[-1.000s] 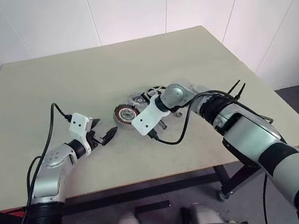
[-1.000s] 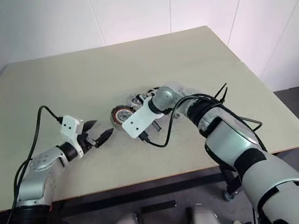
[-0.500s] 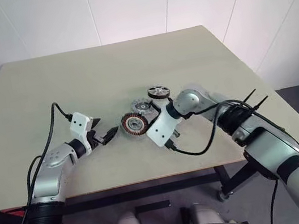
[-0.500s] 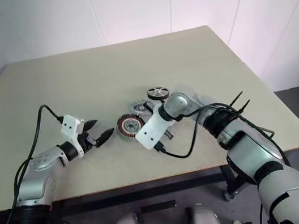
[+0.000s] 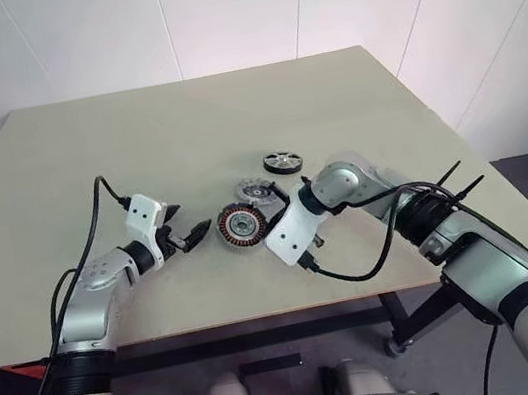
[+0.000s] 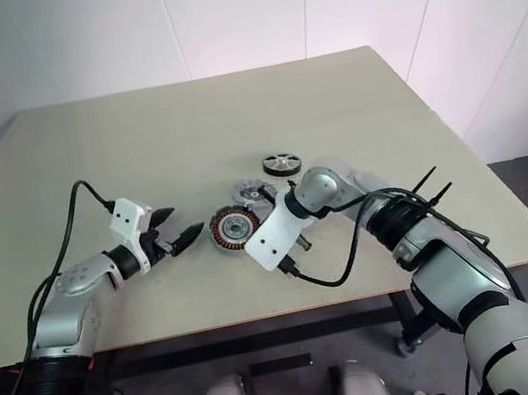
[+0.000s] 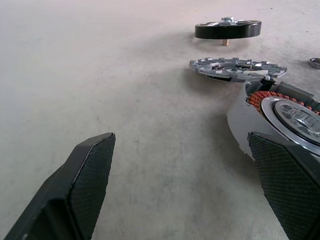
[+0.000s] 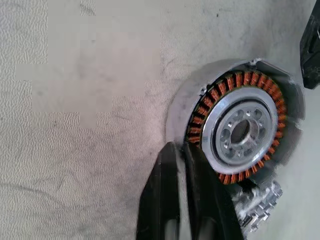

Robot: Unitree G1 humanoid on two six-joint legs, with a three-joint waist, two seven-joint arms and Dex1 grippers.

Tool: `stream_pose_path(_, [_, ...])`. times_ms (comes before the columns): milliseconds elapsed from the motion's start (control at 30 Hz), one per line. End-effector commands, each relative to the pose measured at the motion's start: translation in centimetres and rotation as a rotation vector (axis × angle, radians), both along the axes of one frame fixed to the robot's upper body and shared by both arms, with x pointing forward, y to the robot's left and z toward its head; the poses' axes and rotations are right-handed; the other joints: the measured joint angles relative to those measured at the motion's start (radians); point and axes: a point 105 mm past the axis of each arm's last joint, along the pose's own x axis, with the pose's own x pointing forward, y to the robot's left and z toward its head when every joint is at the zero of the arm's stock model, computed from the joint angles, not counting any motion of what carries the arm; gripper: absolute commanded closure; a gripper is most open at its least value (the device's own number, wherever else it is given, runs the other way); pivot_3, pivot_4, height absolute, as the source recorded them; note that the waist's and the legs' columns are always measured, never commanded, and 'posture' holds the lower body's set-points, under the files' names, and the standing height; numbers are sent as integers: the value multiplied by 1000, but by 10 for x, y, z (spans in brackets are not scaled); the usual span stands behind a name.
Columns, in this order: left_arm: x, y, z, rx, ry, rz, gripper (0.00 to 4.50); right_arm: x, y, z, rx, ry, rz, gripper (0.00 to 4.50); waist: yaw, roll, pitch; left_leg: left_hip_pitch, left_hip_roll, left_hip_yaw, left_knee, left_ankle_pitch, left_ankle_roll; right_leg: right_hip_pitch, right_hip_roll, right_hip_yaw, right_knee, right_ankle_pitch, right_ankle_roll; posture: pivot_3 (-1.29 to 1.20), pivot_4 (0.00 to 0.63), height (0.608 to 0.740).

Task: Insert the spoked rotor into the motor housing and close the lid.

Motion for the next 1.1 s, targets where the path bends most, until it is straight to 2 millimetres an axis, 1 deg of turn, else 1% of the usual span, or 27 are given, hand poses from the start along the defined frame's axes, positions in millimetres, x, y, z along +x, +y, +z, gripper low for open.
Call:
stream_pose_path(33, [3,-4,11,-3,-39,-14,0,7,2,25,68,-79,-15,3071,0,0,0,0,0,0,0,0,0,0,0,0,0,0,0,0,0,740])
stream_pose_path(67, [3,-5,11,-6,-37,-17,0,6,3,28,75,-83,-12,2773,0,0,0,0,0,0,0,0,0,0,0,0,0,0,0,0,0,740])
stream_pose_path(200, [2,-8,10,-13,-34,-26,0,-3,2,36,106,-51,3,2773,1,0,0,0,0,0,0,0,0,0,0,0,0,0,0,0,0,740])
stream_pose_path(300, [1,-5,10,-15,-33,-26,0,-2,-2,51,191,-8,-54,2773,1,0,0,0,0,0,0,0,0,0,0,0,0,0,0,0,0,740])
stream_pose_path(367, [-1,-1,10,-15,-31,-23,0,6,-11,58,263,25,-141,2773,2,0,0,0,0,0,0,0,0,0,0,0,0,0,0,0,0,740])
stream_pose_path(433, [-3,3,9,-14,-27,-18,0,22,-29,60,353,82,-305,2773,2,0,0,1,0,0,0,0,0,1,0,0,0,0,0,0,0,740])
stream_pose_path(500, [-4,5,8,-15,-24,-17,0,29,-40,58,389,122,-397,2773,2,0,0,2,0,0,1,0,0,3,0,0,0,0,0,0,0,740])
stream_pose_path(600, [-6,2,5,-28,-10,-21,0,37,-79,33,401,205,-601,2773,9,-1,0,3,0,0,0,0,0,5,0,0,-1,0,0,0,0,740])
stream_pose_path(633, [-7,-2,3,-32,-6,-30,0,35,-91,21,388,227,-653,2773,11,-1,0,4,0,0,0,0,0,7,0,-1,-2,0,0,0,0,740])
stream_pose_path(667, [-7,-6,2,-36,-3,-40,0,32,-97,13,377,244,-682,2773,15,0,0,5,-1,0,0,0,0,8,0,-1,-2,0,0,0,0,740])
stream_pose_path(733, [-6,-12,3,-42,-1,-55,0,27,-103,5,382,283,-714,2773,18,0,0,5,-1,0,0,0,0,8,0,-1,-3,0,0,0,0,740])
stream_pose_path(800, [-3,-14,3,-42,-3,-62,0,26,-104,2,394,306,-734,2773,14,0,0,5,-1,0,0,0,0,7,0,0,-2,0,0,0,0,740])
stream_pose_path(933, [0,-14,5,-38,-7,-69,0,33,-111,-1,410,304,-792,2773,9,0,0,9,0,0,-1,0,0,8,1,0,-1,0,0,0,0,740])
stream_pose_path(1100, [0,-12,5,-36,-8,-68,0,42,-121,2,424,297,-833,2773,10,0,0,9,0,0,-1,0,0,9,0,0,-1,0,0,0,0,740])
